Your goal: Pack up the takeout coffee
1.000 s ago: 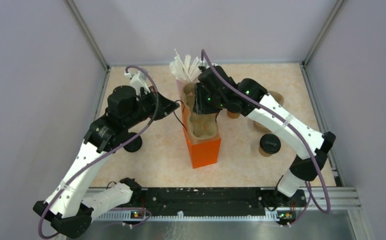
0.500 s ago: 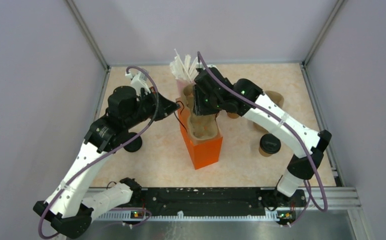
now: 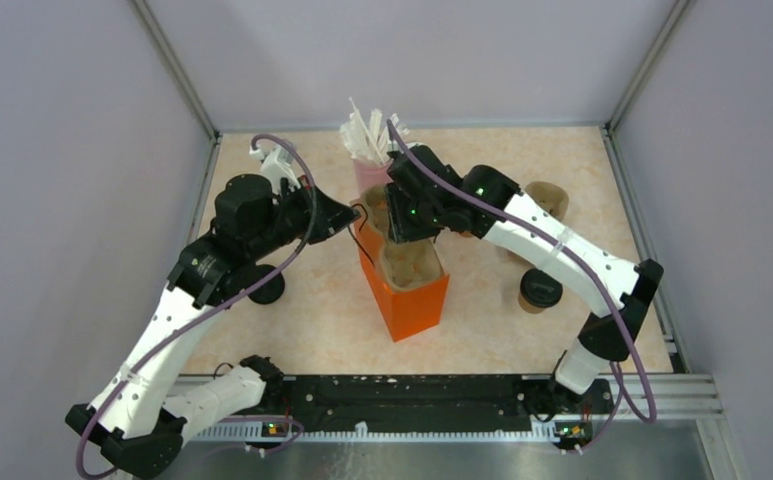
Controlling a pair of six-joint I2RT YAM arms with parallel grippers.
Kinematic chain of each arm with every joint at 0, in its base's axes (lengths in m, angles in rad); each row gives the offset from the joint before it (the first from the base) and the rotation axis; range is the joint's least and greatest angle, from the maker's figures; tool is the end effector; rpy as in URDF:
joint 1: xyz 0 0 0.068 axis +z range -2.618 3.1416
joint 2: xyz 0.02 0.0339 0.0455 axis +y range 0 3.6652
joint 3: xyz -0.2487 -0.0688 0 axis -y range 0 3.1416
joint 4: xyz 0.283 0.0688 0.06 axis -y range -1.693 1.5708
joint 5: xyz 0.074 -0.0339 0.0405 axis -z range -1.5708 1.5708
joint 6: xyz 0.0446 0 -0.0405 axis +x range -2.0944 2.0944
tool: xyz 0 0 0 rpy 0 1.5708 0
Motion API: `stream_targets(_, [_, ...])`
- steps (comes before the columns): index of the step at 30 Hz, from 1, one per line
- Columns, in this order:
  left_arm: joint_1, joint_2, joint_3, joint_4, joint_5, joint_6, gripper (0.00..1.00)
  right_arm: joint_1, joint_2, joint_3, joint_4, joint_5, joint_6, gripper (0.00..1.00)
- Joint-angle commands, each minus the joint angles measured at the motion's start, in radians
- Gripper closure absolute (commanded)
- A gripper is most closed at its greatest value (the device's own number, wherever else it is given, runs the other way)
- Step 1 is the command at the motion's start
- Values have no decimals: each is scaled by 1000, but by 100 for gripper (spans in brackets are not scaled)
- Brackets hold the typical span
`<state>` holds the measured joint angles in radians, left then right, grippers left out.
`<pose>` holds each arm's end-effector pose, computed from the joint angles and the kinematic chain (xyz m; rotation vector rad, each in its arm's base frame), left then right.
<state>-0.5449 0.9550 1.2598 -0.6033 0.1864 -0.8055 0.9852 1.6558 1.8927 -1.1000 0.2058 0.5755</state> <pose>0.2017 -0.1319 0.4240 -0.1237 2.0131 -1.0757 0.2169 0.3105 0.3966 -0.4087 2.4289 0.4590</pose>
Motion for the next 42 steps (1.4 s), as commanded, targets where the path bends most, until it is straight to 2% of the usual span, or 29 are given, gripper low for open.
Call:
stream_targets(1, [0, -36, 1, 2, 5, -5, 100, 12, -15, -18, 79, 19, -58, 64])
stream_targets(8, [1, -56, 9, -16, 16, -20, 100, 14, -24, -128, 149, 22, -124, 64])
stream_targets(16, [1, -67, -6, 14, 49, -39, 100, 28, -62, -199, 141, 38, -78, 64])
stream_targets(22, [0, -81, -21, -13, 46, -55, 100, 53, -54, -179, 78, 35, -45, 64])
stream_targets(29, [2, -85, -47, -7, 50, -59, 100, 53, -83, -124, 85, 73, -57, 64])
stream_targets(33, [1, -89, -51, -24, 42, -51, 100, 53, -89, -105, 75, 48, -58, 64])
stream_targets(42, [1, -94, -52, -35, 28, -48, 100, 54, -58, -83, -67, -32, -50, 64])
